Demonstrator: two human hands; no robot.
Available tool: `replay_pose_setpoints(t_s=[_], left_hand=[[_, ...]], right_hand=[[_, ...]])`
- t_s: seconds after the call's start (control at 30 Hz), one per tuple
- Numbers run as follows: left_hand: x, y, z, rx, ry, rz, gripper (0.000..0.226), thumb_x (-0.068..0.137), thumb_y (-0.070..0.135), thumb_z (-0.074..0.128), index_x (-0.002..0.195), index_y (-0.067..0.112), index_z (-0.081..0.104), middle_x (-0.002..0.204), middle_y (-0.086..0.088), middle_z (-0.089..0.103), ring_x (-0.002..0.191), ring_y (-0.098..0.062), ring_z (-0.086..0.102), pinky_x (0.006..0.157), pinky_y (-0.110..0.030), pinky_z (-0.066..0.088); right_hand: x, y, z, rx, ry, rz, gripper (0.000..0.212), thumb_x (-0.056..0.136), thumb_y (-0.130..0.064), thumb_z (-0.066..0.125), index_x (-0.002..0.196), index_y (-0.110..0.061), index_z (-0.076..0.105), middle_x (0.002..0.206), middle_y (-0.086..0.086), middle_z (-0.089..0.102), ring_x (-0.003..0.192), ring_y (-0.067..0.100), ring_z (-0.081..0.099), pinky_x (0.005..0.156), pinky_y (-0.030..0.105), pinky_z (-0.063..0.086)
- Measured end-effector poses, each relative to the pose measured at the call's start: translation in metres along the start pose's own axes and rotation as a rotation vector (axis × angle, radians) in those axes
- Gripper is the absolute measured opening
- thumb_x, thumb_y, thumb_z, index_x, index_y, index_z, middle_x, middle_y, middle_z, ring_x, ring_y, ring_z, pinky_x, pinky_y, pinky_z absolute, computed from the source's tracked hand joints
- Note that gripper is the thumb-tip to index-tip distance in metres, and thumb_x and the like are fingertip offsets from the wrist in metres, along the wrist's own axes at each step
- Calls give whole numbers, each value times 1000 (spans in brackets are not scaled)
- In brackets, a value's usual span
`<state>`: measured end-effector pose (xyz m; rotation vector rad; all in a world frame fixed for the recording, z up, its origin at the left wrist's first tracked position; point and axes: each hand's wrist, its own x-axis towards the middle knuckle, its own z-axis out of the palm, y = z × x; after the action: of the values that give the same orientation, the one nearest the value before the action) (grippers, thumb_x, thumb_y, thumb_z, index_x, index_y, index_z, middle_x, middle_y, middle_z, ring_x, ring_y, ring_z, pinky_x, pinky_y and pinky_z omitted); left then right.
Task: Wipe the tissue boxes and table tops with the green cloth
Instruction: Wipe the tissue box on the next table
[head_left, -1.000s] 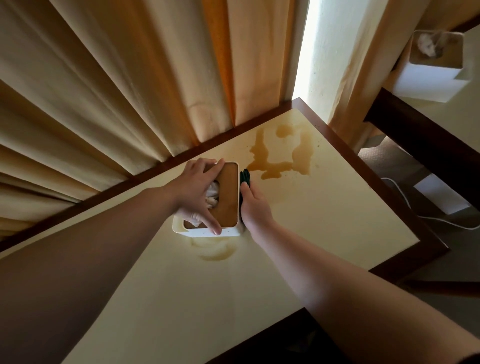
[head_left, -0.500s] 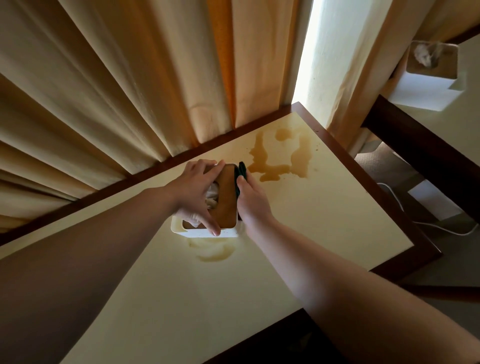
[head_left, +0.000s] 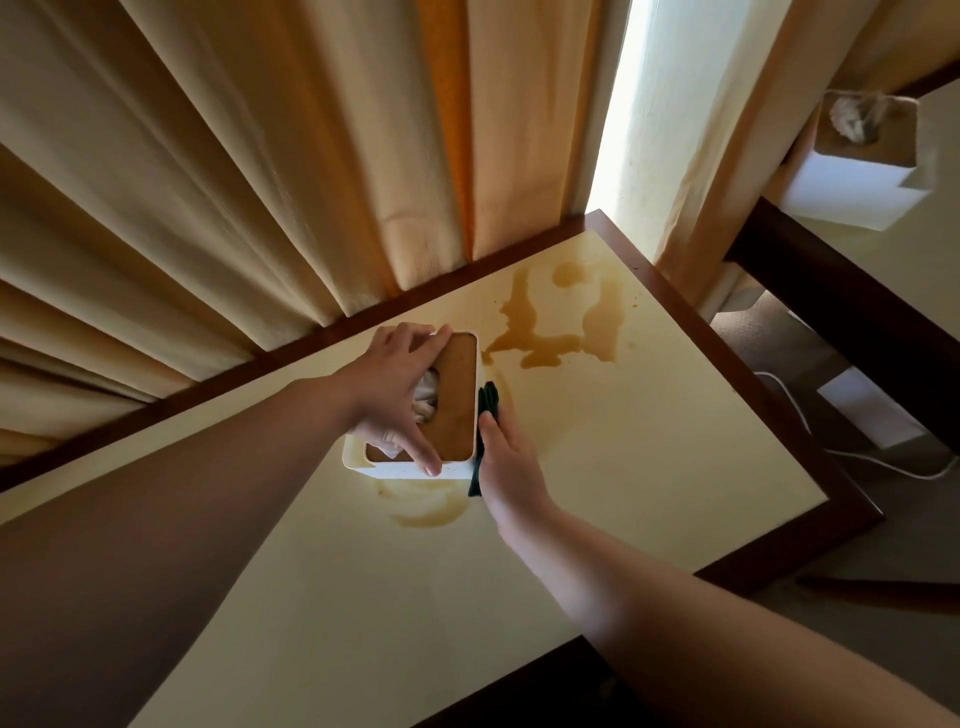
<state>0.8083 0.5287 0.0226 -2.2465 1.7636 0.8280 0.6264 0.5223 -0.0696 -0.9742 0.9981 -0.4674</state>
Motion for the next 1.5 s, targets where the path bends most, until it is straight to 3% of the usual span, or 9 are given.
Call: replay_pose_setpoints(t_s=[0.17,0.37,0.5,0.63,0.8,1.07,1.2,1.37,1.5], left_hand=[[-1,1,0,15,4,7,173,33,74,92,161,33,-17,154,20,1,148,-16,0,124,-46,28],[0,2,0,13,0,-3,174,32,75,92,161,34,-17,153,21,1,149,-15,-1,125,-47,26],[-2,3,-1,-16,5,-9,174,31,74,92,162,35,-16,152,22,3,148,-14,0,124,-47,27],[-4,9,5,-28,46,-47,174,31,78,90,163,31,-14,150,16,8,147,-16,5,124,-44,27],[-6,18,11,9,100,-155,174,29,92,78,163,28,-13,153,9,11,146,-22,9,120,-46,33],[-11,39,19,54,209,-426,170,27,109,53,160,14,8,155,-16,26,142,-37,25,115,-50,35],[-12,48,12,-42,159,-569,171,27,107,57,160,11,10,162,-24,19,148,-46,21,113,-58,39],[-16,31,-4,17,40,-293,166,33,98,71,161,36,-13,170,-7,-11,156,-41,-2,121,-68,12],[-15,23,-23,300,-111,110,160,40,79,88,159,47,-13,170,8,-18,156,-25,-20,123,-61,-9]], right_hand=[[0,-16,-2,66,-62,-125,41,112,-30,40,150,-32,52,127,-9,71,115,12,68,95,33,58],[42,-58,7,12,29,-69,41,112,-38,38,150,-38,51,123,-3,70,103,18,69,80,31,57],[50,-53,3,-55,57,5,40,110,-45,38,144,-40,58,126,-8,69,111,14,65,97,38,52],[40,-35,-6,-59,25,21,37,110,-45,38,135,-38,65,114,-7,75,102,15,71,89,38,57],[33,-37,-21,-80,-9,49,36,111,-40,39,112,-35,75,99,-4,79,91,19,74,80,35,57],[23,-35,-45,-169,-22,40,34,111,-40,41,114,-32,74,94,-3,74,88,15,66,71,27,46],[22,-36,-49,-106,10,77,28,110,-42,45,117,-31,70,110,0,68,103,16,61,77,29,45],[20,-31,-46,-100,24,79,26,110,-43,45,99,-39,69,109,-2,67,101,15,60,77,28,45],[20,-31,-43,-96,46,92,23,109,-43,45,112,-41,67,111,-5,66,105,16,59,79,31,44]])
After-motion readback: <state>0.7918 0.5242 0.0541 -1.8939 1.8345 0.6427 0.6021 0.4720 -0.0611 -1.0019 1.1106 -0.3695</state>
